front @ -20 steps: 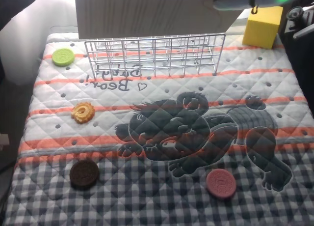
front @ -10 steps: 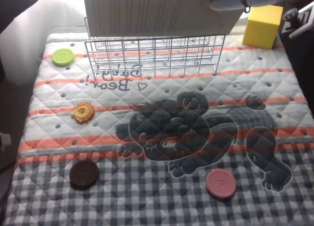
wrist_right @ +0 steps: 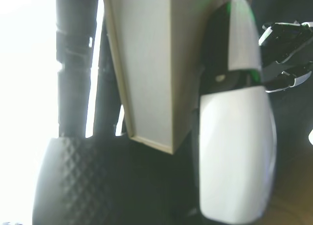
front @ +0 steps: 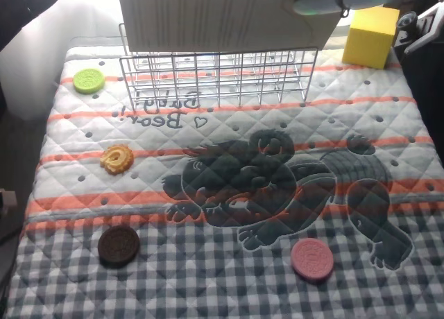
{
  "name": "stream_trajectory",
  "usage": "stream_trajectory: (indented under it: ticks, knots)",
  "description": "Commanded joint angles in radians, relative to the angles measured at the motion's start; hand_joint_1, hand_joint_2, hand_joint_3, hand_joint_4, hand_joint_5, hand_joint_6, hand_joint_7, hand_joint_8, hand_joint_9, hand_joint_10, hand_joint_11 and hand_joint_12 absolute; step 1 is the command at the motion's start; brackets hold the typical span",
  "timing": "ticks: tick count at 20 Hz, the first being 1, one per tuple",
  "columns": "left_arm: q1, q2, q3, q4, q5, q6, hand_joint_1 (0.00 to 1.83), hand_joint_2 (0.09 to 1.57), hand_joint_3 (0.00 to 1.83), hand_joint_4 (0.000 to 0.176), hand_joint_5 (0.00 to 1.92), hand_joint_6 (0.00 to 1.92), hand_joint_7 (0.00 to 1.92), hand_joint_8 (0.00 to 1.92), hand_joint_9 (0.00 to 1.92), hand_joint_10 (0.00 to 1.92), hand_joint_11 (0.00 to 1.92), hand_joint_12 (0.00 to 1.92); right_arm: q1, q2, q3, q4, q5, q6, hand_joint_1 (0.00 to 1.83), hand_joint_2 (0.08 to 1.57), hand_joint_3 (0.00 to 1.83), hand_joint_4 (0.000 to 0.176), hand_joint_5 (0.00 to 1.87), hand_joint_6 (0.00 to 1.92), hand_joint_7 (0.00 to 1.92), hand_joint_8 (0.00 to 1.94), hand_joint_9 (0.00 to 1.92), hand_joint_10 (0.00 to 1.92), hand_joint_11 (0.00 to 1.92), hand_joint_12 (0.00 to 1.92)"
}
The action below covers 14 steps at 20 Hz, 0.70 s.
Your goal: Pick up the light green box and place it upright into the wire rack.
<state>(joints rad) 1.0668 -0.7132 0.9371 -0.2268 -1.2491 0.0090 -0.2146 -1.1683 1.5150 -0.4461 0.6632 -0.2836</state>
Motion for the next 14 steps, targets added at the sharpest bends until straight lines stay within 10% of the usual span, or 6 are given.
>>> stream_trajectory:
  ticks: [1, 6, 9, 12, 14]
  knots:
    - [-0.01, -0.002, 0.007, -0.013, -0.123, -0.009, 0.48, 1.2, 0.0, 0.142, 0.48, 0.0, 0.37, 0.0, 0.36, 0.0, 0.0, 0.79, 0.019, 0.0, 0.011, 0.05, 0.096, 0.009, 1.15, 1.13, 0.0, 0.0, 0.96, 1.0, 1.42, 0.0, 1.55, 0.0, 1.41, 0.37]
    - [-0.013, -0.007, 0.009, -0.011, -0.124, -0.009, 0.47, 1.2, 0.0, 0.136, 0.49, 0.0, 0.39, 0.0, 0.38, 0.0, 0.0, 0.83, 0.012, -0.015, 0.017, 0.05, 0.076, 0.009, 1.16, 1.12, 0.0, 0.0, 0.97, 0.98, 1.43, 0.01, 1.58, 0.01, 1.45, 0.38]
    - [-0.013, -0.008, 0.009, -0.011, -0.123, -0.009, 0.49, 1.2, 0.0, 0.126, 0.48, 0.0, 0.38, 0.0, 0.37, 0.0, 0.0, 0.82, -0.012, -0.031, 0.021, 0.062, 0.076, 0.009, 1.26, 1.08, 0.0, 0.0, 0.92, 0.98, 1.24, 0.65, 1.46, 0.01, 1.35, 0.37]
    - [-0.014, -0.009, 0.01, -0.01, -0.123, -0.009, 0.5, 1.21, 0.0, 0.129, 0.48, 0.0, 0.38, 0.0, 0.36, 0.0, 0.0, 0.82, -0.033, -0.047, 0.027, 0.076, 0.076, 0.009, 1.1, 1.17, 0.0, 0.0, 0.87, 1.14, 1.16, 0.05, 1.27, 0.0, 1.07, 0.62]
    - [-0.015, -0.011, 0.012, -0.01, -0.124, -0.009, 0.52, 1.2, 0.0, 0.13, 0.47, 0.0, 0.37, 0.0, 0.36, 0.0, 0.0, 0.82, -0.041, -0.05, 0.026, 0.081, 0.077, 0.009, 0.85, 1.14, 0.0, 0.0, 0.69, 0.19, 1.03, 0.0, 1.08, 0.0, 0.79, 0.66]
